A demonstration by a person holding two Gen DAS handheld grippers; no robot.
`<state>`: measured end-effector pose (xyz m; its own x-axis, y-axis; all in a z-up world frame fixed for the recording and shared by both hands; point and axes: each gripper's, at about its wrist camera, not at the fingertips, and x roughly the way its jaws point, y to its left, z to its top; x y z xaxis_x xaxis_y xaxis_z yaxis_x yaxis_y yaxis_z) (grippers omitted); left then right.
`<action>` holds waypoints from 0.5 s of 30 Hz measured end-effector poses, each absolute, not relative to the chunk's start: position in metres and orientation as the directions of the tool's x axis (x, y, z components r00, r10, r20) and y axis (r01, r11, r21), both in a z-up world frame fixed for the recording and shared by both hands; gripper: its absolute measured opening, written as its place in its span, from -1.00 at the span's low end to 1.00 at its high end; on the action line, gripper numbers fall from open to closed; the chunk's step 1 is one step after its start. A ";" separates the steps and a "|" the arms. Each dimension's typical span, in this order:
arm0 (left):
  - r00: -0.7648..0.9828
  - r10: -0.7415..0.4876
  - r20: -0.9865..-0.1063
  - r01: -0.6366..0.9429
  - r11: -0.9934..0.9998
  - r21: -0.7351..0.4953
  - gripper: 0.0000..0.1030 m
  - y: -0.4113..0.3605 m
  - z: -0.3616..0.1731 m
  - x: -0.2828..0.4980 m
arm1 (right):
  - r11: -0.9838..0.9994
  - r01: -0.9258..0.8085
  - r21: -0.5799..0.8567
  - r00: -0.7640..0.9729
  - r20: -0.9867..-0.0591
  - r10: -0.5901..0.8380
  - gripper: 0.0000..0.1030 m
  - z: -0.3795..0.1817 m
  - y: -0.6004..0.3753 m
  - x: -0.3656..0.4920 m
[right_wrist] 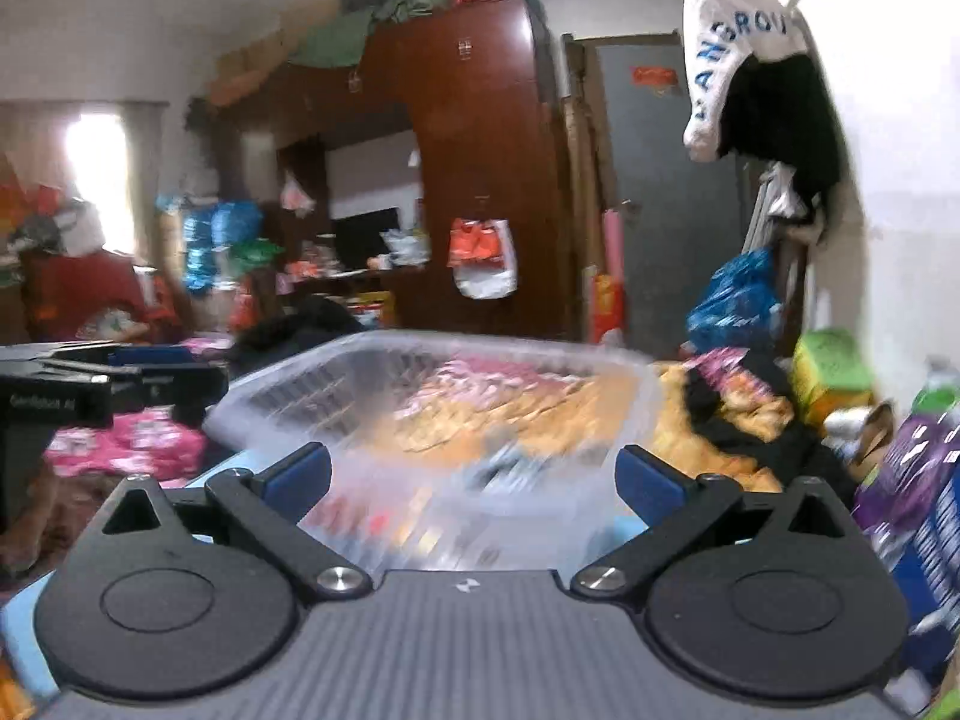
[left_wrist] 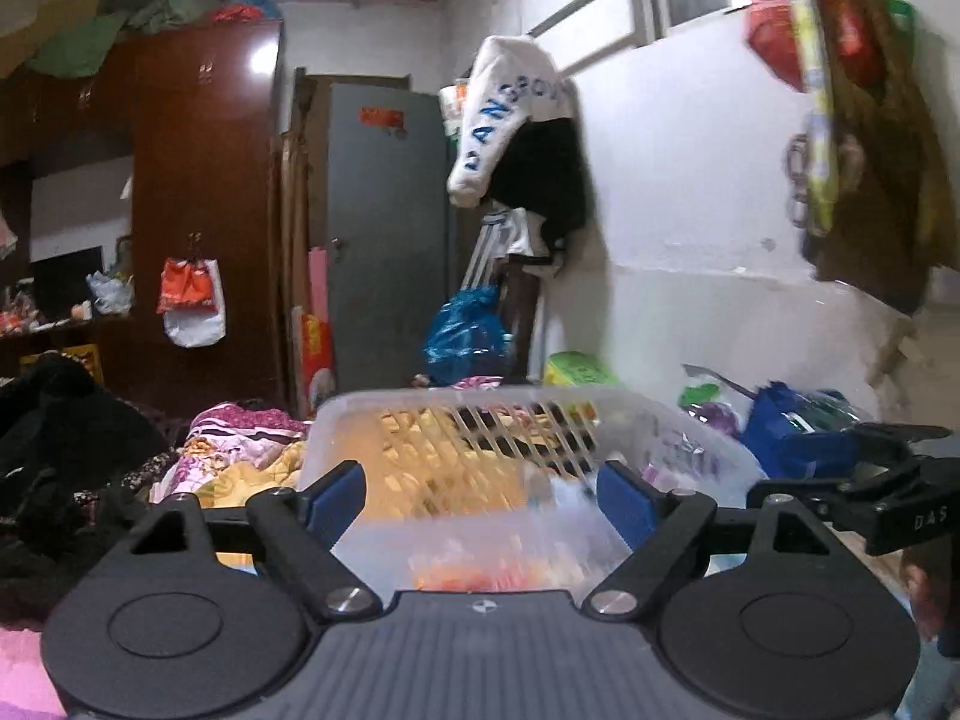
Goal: Organize objects
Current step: 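Carry the bottle and bag over the basket and open both tools, then grasp the purple tissue pack with the right tool while the left tool grips it too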
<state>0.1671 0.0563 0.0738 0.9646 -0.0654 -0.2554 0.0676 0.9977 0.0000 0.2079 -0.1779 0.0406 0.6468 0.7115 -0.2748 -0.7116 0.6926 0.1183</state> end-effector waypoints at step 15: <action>0.915 -0.229 -0.333 0.201 0.973 -0.116 0.70 0.079 -0.010 0.132 | 0.525 -0.845 0.100 0.470 -0.329 0.819 1.00 -0.011 -0.145 0.172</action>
